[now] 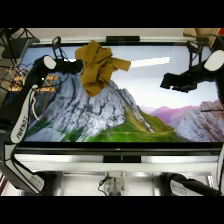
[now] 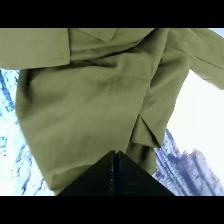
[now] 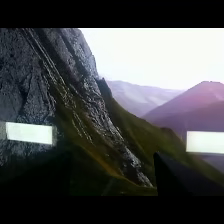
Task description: Fold the shirts.
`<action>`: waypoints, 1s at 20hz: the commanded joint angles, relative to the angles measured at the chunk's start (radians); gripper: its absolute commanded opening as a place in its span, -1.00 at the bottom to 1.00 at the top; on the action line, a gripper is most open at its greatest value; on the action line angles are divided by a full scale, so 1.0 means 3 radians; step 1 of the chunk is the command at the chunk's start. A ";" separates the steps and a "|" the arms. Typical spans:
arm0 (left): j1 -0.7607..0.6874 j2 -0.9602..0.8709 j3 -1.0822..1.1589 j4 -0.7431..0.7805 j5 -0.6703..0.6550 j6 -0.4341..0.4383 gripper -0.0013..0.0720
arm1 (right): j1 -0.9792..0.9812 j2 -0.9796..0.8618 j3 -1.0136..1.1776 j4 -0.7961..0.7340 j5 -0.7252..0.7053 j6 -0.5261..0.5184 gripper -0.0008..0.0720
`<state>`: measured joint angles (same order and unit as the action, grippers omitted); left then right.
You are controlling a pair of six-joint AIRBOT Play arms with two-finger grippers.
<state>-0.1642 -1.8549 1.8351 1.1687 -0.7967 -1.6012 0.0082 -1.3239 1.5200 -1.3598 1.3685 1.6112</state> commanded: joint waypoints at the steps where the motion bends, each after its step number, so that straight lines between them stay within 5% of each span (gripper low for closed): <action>1: 0.0031 -0.0047 0.0013 0.0244 -0.0469 -0.0195 0.12 | 0.0004 0.0000 0.0003 0.0006 0.0025 0.0001 0.74; 2: 0.0047 -0.0177 0.0013 0.0242 -0.0516 -0.0495 1.00 | 0.0004 0.0000 0.0003 0.0032 0.0027 0.0001 0.74; 3: 0.0070 -0.0314 0.0013 0.0179 -0.0515 -0.0675 1.00 | 0.0004 0.0000 0.0003 0.0060 0.0027 0.0000 0.75; 9: 0.0050 -0.0762 0.0015 -0.0350 0.0001 -0.0640 0.95 | 0.0006 0.0000 0.0003 0.0067 0.0023 0.0001 0.75; 12: 0.0050 -0.0797 0.0014 -0.0378 0.0070 -0.0640 0.02 | 0.0006 0.0000 0.0003 0.0072 0.0011 0.0024 0.74; 13: 0.0060 -0.0795 0.0015 -0.0385 0.0060 -0.0641 -0.51 | 0.0006 0.0000 0.0003 0.0098 0.0013 0.0027 0.74; 14: 0.0075 -0.0773 0.0017 -0.0444 -0.0004 -0.0638 -0.83 | 0.0006 0.0001 0.0003 0.0130 0.0019 0.0025 0.74; 16: 0.0090 -0.0595 0.0017 -0.0470 -0.0175 -0.0455 -0.83 | 0.0006 0.0031 0.0005 0.0154 0.0034 0.0032 0.75; 20: -0.0158 0.0451 0.0004 -0.0455 -0.0614 0.0631 -0.83 | 0.0004 0.0342 0.0272 -0.0041 0.0013 0.0038 0.74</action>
<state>-0.1680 -1.8915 1.8385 1.0386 -0.8810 -1.6081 0.0097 -1.2713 1.5570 -1.3323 1.3769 1.6196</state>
